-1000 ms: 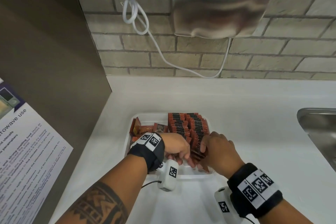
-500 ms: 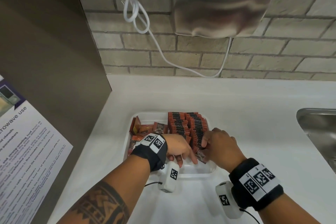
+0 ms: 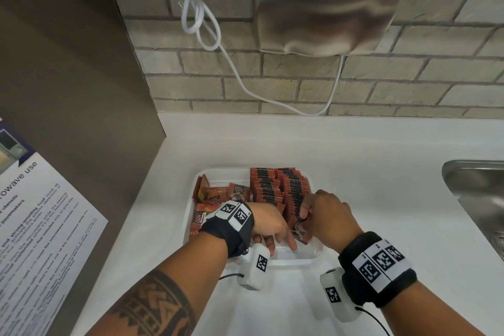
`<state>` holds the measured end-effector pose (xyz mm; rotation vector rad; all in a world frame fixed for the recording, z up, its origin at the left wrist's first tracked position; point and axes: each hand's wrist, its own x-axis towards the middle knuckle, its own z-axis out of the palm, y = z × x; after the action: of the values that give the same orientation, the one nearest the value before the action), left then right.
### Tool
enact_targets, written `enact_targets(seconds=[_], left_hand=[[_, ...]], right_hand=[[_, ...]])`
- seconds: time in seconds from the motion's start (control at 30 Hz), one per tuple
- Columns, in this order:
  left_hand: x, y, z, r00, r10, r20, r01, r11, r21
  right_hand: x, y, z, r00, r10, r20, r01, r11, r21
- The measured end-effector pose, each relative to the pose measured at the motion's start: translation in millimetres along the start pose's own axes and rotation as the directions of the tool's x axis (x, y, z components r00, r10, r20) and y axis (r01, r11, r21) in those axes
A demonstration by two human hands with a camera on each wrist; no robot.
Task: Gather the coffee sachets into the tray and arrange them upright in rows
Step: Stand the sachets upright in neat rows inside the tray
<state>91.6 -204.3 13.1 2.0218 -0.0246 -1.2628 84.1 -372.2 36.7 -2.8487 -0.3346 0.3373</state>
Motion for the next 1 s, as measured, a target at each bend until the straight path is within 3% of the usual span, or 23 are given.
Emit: enact_targets(seconds=[0.47, 0.7, 0.87, 0.93, 1.0], left_hand=[[-19, 6, 1, 0.999, -0.002, -0.038, 0.002, 1.0, -0.012], [-37, 2, -8, 0.996, -0.037, -0.081, 0.038, 0.999, 0.005], [-54, -13, -29, 0.974, -0.059, -0.219, 0.088, 0.988, 0.125], [-68, -23, -42, 0.93, -0.052, -0.363, 0.129, 0.973, 0.191], [-80, -35, -56, 0.857, 0.002, -0.516, 0.16, 0.95, 0.268]], right_hand=[[-1, -5, -7, 1.0, -0.001, 0.01, 0.001, 1.0, 0.008], [-9, -15, -11, 0.998, -0.038, -0.043, 0.041, 0.997, 0.073], [-19, -39, -4, 0.99, -0.135, -0.035, 0.139, 0.961, 0.239], [-23, -54, 0, 0.984, -0.179, 0.024, 0.163, 0.939, 0.303], [-25, -72, 3, 0.975, -0.205, 0.081, 0.167, 0.928, 0.335]])
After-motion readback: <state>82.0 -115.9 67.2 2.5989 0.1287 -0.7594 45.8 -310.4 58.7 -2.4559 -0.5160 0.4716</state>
